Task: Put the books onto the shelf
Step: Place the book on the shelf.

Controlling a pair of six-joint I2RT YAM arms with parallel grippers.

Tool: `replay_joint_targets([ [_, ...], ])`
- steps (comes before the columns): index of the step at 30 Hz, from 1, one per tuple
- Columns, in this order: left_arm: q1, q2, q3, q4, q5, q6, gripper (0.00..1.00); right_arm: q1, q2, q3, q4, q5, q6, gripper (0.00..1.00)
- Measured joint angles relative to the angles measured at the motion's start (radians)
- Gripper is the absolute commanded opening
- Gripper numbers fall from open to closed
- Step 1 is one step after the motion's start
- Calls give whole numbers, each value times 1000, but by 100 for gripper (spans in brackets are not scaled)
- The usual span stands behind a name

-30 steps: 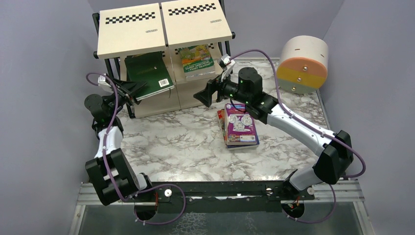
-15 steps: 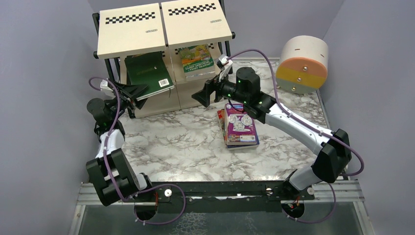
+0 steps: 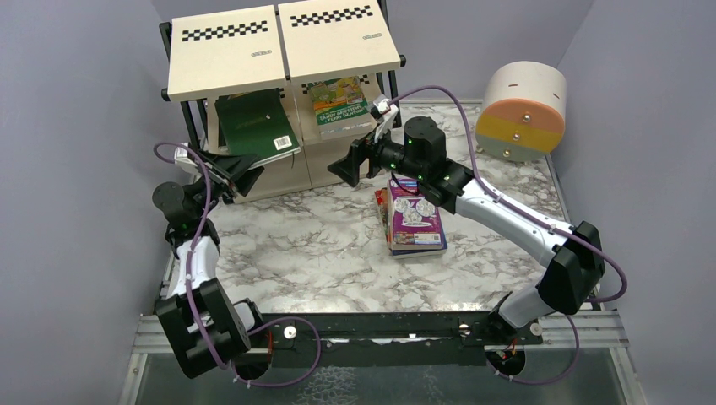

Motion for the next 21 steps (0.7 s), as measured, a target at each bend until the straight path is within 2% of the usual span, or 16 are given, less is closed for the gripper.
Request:
replay_joint_targets([
  [6,0,-40,-42,0,-2,-13,32,2,5,0,0,0,-3,92],
  [8,0,-45,-47,0,-3,-17,30,4,6,0,0,0,-3,92],
  [21,0,-51,-50,0,-8,-21,29,6,6,0,0,4,-3,92],
])
